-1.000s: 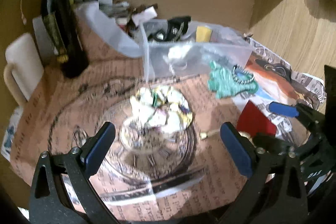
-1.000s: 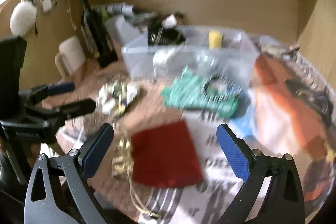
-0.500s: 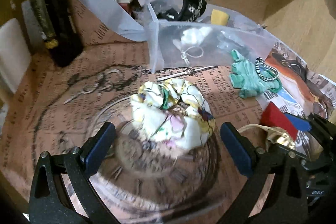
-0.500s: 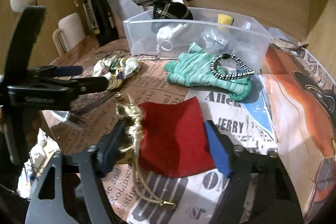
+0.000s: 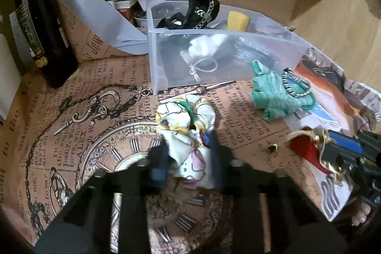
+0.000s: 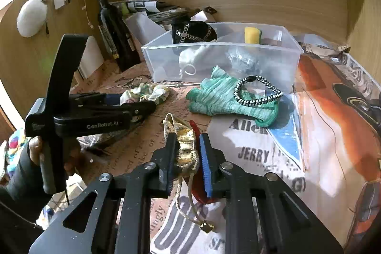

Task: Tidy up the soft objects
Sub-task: 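Grasp the floral scrunchie with the left tool while the right tool grasps the gold pouch, then carry both items over the clear box and release them inside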

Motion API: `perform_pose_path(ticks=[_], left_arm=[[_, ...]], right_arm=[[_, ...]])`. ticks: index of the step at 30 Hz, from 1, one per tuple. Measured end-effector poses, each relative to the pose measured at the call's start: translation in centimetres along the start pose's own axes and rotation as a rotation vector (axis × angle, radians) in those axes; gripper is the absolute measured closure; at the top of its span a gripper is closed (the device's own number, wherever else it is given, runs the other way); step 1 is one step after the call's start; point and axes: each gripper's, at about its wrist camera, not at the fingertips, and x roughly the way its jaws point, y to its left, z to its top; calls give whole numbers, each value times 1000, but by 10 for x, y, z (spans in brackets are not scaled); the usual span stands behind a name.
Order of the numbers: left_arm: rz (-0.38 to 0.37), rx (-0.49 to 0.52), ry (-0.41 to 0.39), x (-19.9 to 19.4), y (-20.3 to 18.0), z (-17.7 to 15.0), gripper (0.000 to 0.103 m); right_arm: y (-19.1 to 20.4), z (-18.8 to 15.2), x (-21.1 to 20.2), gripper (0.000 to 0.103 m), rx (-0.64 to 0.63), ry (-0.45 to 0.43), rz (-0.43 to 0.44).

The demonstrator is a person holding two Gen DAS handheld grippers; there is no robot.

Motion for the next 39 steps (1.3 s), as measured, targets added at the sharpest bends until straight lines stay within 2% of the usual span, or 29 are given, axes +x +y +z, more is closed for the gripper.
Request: perform_pose_path(ticks=[5,11,16,21,30,34,39], left_arm=[[-4,6,-41,-17,0,0,84],[-14,14,-127,-45,-4,11,84],[-17,37,-220,-66,-9,32,84],[-40,44,-271,-72,-10,56,84],[-118,52,-272,-50,-21,106,84],[-145,74,-250,-29,-32,128,84],[-149,97,-189,6,-45,144,84]], right_arm=[[-2,7,-10,88,6,-36,1],[-8,28,-27,88,10,-113,-19],[-12,53,-40,88,-4,-190,-41],[-19,78,-43,88,-14,-253,-66],[-36,119,-25,88,-46,-284,-108],[-49,133,-7,88,-46,-261,-133],[-72,144,24,88,-6,-186,-147]])
